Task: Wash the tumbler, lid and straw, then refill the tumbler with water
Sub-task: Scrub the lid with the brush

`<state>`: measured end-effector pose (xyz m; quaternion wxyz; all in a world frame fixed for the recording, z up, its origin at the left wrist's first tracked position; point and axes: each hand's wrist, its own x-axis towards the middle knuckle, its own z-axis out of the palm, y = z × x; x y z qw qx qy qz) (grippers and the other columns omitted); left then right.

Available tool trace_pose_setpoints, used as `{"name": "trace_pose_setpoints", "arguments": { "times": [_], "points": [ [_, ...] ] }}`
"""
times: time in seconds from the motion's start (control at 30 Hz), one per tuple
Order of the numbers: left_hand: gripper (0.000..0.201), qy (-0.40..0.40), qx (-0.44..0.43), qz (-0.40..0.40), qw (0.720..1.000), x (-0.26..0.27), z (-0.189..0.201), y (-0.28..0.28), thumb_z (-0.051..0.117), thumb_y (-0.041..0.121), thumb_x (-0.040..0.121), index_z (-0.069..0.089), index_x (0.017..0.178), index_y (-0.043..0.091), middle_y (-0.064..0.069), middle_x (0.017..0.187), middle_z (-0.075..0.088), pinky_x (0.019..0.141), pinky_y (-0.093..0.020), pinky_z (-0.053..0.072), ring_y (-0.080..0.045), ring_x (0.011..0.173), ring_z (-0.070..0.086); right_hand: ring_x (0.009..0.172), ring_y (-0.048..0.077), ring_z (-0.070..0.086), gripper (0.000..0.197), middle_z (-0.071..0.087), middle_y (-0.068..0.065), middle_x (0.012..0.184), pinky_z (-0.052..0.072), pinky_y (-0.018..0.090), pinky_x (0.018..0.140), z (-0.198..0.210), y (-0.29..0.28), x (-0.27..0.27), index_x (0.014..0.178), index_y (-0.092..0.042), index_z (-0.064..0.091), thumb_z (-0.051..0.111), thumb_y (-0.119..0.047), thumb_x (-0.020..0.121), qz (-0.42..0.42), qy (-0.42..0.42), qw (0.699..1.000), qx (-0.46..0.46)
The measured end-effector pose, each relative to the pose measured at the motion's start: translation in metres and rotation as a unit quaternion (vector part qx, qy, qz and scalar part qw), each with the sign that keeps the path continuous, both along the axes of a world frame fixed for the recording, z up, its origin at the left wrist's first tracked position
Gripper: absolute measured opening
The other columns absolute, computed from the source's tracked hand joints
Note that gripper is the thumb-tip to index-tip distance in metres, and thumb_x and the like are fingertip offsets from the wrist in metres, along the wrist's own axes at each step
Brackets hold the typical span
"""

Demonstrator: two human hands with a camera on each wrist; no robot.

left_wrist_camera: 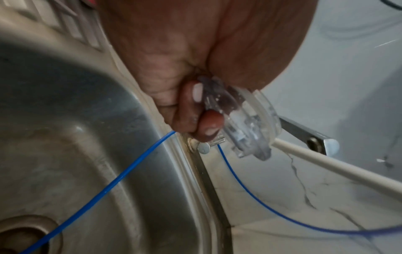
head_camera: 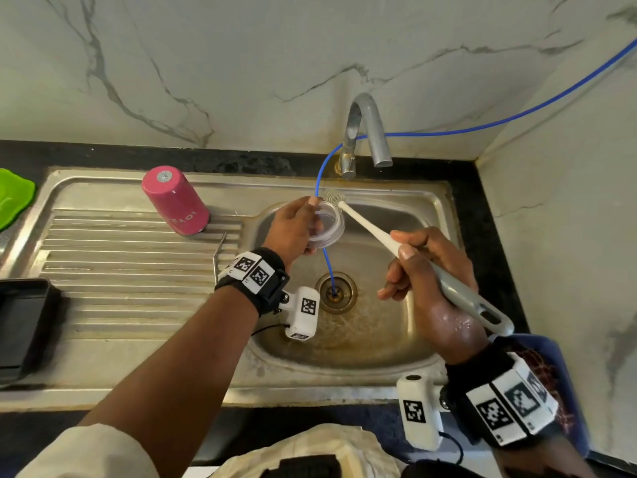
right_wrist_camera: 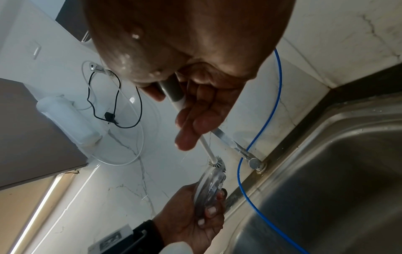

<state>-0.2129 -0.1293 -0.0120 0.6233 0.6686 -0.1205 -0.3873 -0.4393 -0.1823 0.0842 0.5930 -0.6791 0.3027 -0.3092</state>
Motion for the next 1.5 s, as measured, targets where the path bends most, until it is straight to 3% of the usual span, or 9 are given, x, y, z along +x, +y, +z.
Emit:
{"name": "trace_pose_setpoints", "arguments": {
  "times": [0.2,0.4,0.57,0.63,0.83,0.97,1.23,1.33,1.5],
  "points": [
    [0.042,0.031,0.01,0.012,0.999,0.011,0.004,0.001,0.053,0.043,0.108,0.066,0.127,0.008,-0.011,0.096,0.068,0.048,-0.023,0.044,-0.019,0.065,0.059,0.053,0.03,0.07,0.02,0.066,0.013,0.07,0.054,0.024,0.051,0.005,0.004,-0.005,0.113,-0.014,0.067,0.052,-0.019,0.102,-0.002,-0.006,1.0,-0.009],
    [0.033,-0.01,-0.007,-0.1,0.995,-0.005,0.012,-0.007,0.062,0.047,0.102,0.067,0.112,0.015,-0.001,0.082,0.067,0.045,-0.023,0.041,-0.006,0.053,0.056,0.054,0.034,0.069,0.022,0.065,0.016,0.07,0.054,0.023,0.053,0.001,-0.003,0.004,0.116,-0.009,0.067,0.054,-0.019,0.102,-0.008,-0.012,1.0,0.016],
    [0.047,0.081,-0.022,-0.013,0.996,0.001,0.009,-0.005,0.078,0.045,0.092,0.067,0.122,0.011,-0.007,0.095,0.072,0.049,-0.023,0.043,-0.015,0.062,0.061,0.055,0.033,0.069,0.024,0.065,0.014,0.07,0.053,0.022,0.053,0.001,-0.002,0.006,0.118,-0.006,0.067,0.055,-0.019,0.102,-0.014,-0.026,1.0,0.01],
    [0.053,0.163,-0.054,-0.013,0.985,0.001,0.008,-0.002,0.078,0.045,0.092,0.07,0.125,0.004,-0.013,0.104,0.072,0.066,-0.03,0.056,-0.023,0.082,0.067,0.054,0.03,0.07,0.024,0.066,0.013,0.069,0.053,0.024,0.052,-0.001,0.0,0.005,0.115,-0.007,0.068,0.054,-0.022,0.102,-0.027,-0.023,0.999,0.018],
    [0.052,0.295,-0.053,-0.054,0.952,-0.001,0.018,0.008,0.061,0.057,0.098,0.08,0.077,0.014,-0.006,0.077,0.065,0.067,-0.036,0.048,-0.022,0.066,0.059,0.056,0.029,0.072,0.024,0.067,0.012,0.072,0.054,0.028,0.054,-0.006,0.013,-0.001,0.117,-0.011,0.069,0.052,-0.022,0.103,-0.019,-0.019,1.0,0.014],
    [0.058,0.403,-0.068,0.027,0.912,0.002,0.016,0.007,0.058,0.057,0.099,0.076,0.096,0.002,-0.015,0.095,0.072,0.094,-0.048,0.057,-0.027,0.085,0.068,0.056,0.027,0.071,0.025,0.067,0.014,0.073,0.054,0.026,0.054,-0.005,0.012,-0.006,0.117,-0.008,0.068,0.052,-0.02,0.103,-0.019,-0.013,1.0,0.004],
    [0.054,0.399,-0.054,0.054,0.914,0.002,0.028,-0.001,0.052,0.051,0.104,0.068,0.11,0.0,-0.017,0.084,0.072,0.058,-0.028,0.058,-0.024,0.073,0.067,0.056,0.028,0.072,0.023,0.067,0.013,0.073,0.054,0.027,0.055,-0.007,0.015,-0.005,0.117,-0.01,0.067,0.051,-0.019,0.104,-0.015,-0.025,1.0,-0.009],
    [0.049,0.356,-0.047,0.023,0.933,0.0,0.027,-0.002,0.052,0.049,0.101,0.068,0.107,0.003,-0.016,0.086,0.072,0.067,-0.032,0.052,-0.025,0.077,0.064,0.055,0.031,0.071,0.023,0.066,0.014,0.072,0.053,0.024,0.054,-0.006,0.01,0.003,0.116,-0.01,0.068,0.05,-0.019,0.103,-0.025,-0.028,0.999,0.001],
    [0.053,0.37,-0.084,-0.002,0.925,0.005,0.023,0.002,0.043,0.052,0.098,0.063,0.127,0.012,-0.019,0.125,0.068,0.085,-0.039,0.044,-0.03,0.1,0.063,0.056,0.031,0.071,0.024,0.067,0.013,0.073,0.054,0.028,0.053,-0.013,0.002,0.0,0.117,-0.013,0.068,0.051,-0.022,0.103,-0.028,-0.015,0.999,0.02]
  ]
}}
